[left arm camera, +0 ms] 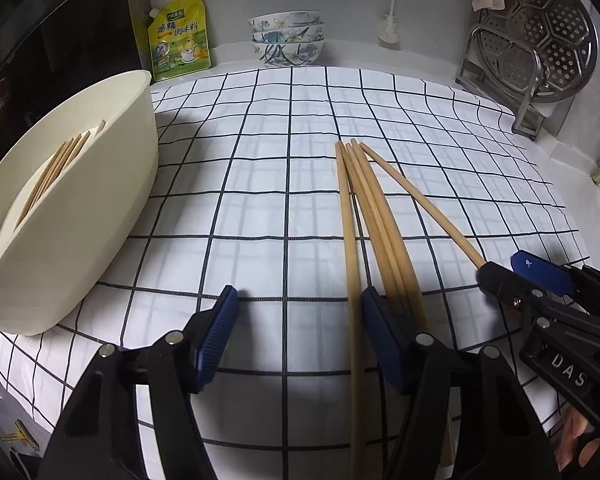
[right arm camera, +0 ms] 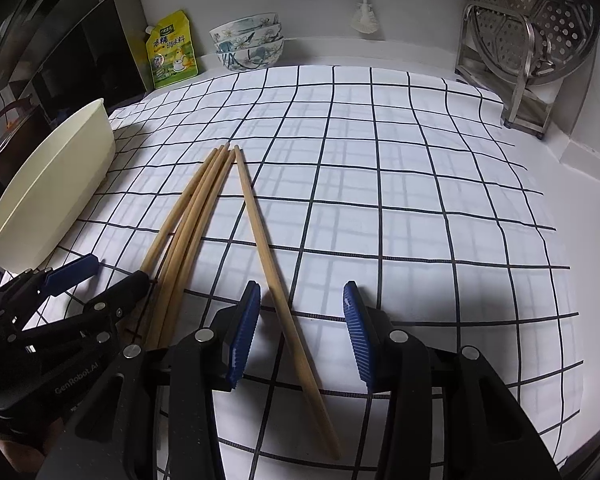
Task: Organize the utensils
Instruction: 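Close the left tool on one chopstick while the right tool grasps another, then lift both held chopsticks and carry them over the cream basin, then lower the chopsticks into the basin and open both tools, then move both open tools back over the remaining chopsticks, then close the left tool on one chopstick while the right tool grasps another, then lift both held chopsticks and carry them over the cream basin, then lower the chopsticks into the basin and open both tools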
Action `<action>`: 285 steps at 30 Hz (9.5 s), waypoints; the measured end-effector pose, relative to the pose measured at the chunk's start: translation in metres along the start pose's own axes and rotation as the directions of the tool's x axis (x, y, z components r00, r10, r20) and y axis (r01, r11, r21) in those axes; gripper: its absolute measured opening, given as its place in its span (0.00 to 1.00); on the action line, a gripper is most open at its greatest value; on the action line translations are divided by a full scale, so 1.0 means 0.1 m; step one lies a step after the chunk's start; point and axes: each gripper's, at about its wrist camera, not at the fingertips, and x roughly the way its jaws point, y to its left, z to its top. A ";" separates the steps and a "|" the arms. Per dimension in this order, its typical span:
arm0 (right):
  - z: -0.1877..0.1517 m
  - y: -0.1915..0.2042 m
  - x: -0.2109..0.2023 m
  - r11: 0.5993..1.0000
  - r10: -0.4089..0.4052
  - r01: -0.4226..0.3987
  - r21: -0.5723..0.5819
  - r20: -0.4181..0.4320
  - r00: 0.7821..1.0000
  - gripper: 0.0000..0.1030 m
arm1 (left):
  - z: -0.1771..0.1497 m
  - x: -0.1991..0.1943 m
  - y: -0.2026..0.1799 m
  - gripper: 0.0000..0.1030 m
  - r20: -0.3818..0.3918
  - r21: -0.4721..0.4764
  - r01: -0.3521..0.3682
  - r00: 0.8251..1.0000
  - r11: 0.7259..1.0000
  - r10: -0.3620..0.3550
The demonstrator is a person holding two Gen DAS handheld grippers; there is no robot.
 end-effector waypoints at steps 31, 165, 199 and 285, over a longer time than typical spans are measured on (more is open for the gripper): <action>0.07 0.12 -0.22 0.998 0.024 -0.029 0.052 0.089 0.996 0.06 | 0.07 -0.36 0.19 0.07 0.030 0.010 0.128 0.991 0.992 -0.128; -0.05 0.72 0.05 0.996 -0.037 0.037 -0.085 0.007 0.999 0.14 | -0.15 -0.74 0.64 0.82 0.074 -0.031 0.091 0.993 0.995 -0.088; -0.04 0.01 -0.02 0.999 -0.004 0.003 0.051 0.027 1.000 0.20 | -0.06 -0.02 0.05 0.85 0.016 -0.031 0.004 1.000 1.000 -0.003; 1.21 2.70 0.23 0.945 0.304 -0.295 -0.140 0.048 0.951 0.17 | 0.56 -0.63 2.65 0.32 0.159 -0.279 -0.085 0.978 0.956 0.134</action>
